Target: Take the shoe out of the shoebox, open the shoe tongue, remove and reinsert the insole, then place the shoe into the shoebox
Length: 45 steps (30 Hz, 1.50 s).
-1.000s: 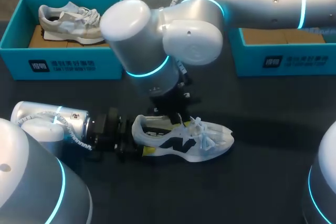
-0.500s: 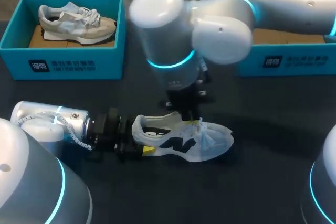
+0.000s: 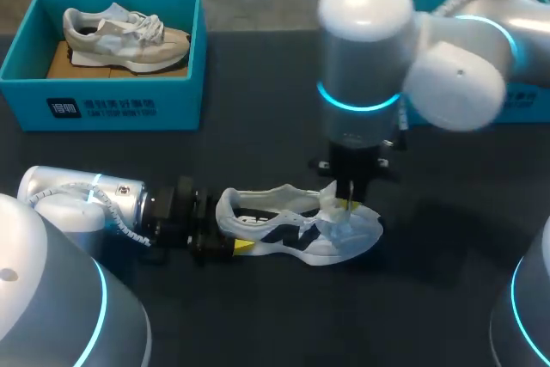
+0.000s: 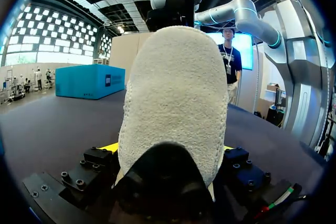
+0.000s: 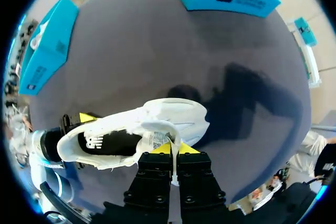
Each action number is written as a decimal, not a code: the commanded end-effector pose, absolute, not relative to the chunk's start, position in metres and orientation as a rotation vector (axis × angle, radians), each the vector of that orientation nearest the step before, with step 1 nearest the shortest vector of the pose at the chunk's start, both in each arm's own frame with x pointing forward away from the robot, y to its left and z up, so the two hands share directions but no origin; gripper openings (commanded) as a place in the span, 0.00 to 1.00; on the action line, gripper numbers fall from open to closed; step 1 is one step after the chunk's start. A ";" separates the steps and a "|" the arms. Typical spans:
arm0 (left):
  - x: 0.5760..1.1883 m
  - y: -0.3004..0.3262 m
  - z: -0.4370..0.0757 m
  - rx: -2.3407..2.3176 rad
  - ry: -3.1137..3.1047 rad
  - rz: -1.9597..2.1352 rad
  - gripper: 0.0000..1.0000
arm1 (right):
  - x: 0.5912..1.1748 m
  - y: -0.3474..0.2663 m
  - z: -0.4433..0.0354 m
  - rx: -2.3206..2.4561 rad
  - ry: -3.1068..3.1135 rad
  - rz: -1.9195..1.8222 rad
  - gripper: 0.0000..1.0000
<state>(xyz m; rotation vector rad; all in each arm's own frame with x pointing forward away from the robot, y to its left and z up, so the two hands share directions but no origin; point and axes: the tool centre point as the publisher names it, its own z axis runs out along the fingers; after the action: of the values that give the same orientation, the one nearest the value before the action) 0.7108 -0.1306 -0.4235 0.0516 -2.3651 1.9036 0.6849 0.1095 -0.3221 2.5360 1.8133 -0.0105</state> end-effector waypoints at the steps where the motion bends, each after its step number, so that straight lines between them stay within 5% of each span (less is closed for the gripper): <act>1: 0.715 -0.131 -0.426 0.051 -2.365 1.900 0.00 | 0.683 0.090 -0.328 2.720 1.887 0.468 0.00; 17: 0.715 -0.131 -0.426 0.051 -2.365 1.900 0.00 | 0.680 0.074 -0.348 2.785 1.943 0.678 0.00; 19: 0.715 -0.131 -0.426 0.051 -2.365 1.900 0.00 | 0.680 0.074 -0.349 2.784 1.951 0.684 0.23; 20: 0.715 -0.131 -0.426 0.051 -2.365 1.900 0.00 | 0.679 0.075 -0.348 2.783 1.954 0.684 0.45; 21: 0.715 -0.131 -0.426 0.051 -2.365 1.900 0.00 | 0.678 0.076 -0.347 2.782 1.955 0.685 0.95; 22: 0.715 -0.131 -0.426 0.051 -2.365 1.900 0.00 | 0.677 0.076 -0.345 2.784 1.955 0.675 1.00; 45: 0.715 -0.131 -0.426 0.051 -2.365 1.900 0.00 | 0.679 0.131 -0.216 2.211 2.170 0.200 1.00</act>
<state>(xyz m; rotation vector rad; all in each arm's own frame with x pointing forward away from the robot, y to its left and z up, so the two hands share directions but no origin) 0.7119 -0.1312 -0.4237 0.0512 -2.3655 1.9019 0.6697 0.1122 -0.2366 2.3794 2.1966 0.5504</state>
